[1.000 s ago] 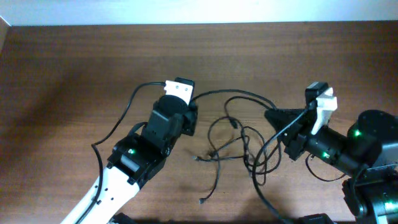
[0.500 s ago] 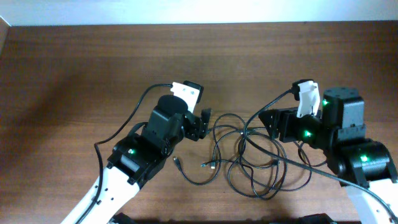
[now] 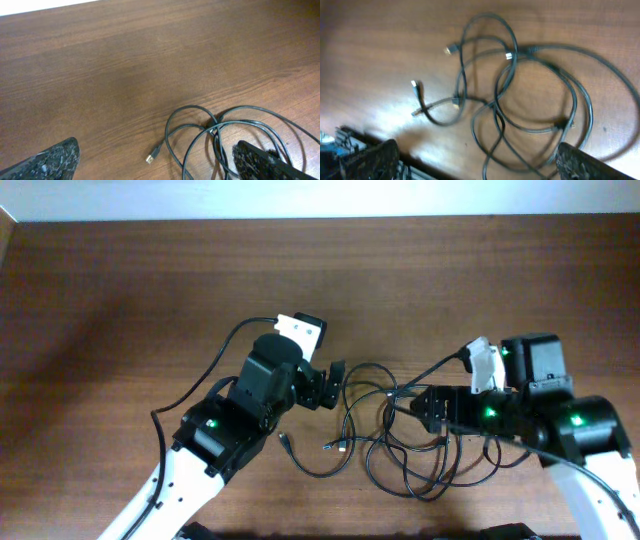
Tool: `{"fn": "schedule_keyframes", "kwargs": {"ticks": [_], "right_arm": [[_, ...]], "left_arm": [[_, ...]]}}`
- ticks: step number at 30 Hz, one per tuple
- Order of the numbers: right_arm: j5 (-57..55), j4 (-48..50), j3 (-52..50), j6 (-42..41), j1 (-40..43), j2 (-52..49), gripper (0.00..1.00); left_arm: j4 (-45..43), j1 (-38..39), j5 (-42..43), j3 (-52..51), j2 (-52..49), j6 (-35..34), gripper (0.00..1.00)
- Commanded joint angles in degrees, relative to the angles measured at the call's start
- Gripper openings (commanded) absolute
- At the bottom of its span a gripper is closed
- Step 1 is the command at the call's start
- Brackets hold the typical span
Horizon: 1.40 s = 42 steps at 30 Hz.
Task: Untangle cables
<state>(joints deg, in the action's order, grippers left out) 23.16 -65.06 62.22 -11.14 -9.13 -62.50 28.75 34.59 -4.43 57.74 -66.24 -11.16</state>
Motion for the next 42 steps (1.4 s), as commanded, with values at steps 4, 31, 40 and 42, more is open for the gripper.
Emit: {"fn": "schedule_keyframes", "kwargs": {"ticks": [4,31,40,42], "right_arm": [[1.86,-2.67,0.68,6.29,-2.1,-7.15,0.99],[-4.39,-7.19,0.39,6.45,-16.41,-36.61,0.63],[-5.46,-5.09,-3.45,6.43,-16.48,-36.61,0.53],[-5.44,-4.52,-4.48,6.43,-16.48,-36.61,0.53]], "left_arm": [[2.03,-0.24,-7.41,0.48,-0.42,-3.82,0.99],[12.87,-6.16,-11.87,0.48,-0.42,-13.66,0.99],[13.64,-6.16,-11.87,0.48,-0.42,-13.66,0.99],[13.62,-6.16,-11.89,0.48,-0.42,-13.66,0.99]]}}
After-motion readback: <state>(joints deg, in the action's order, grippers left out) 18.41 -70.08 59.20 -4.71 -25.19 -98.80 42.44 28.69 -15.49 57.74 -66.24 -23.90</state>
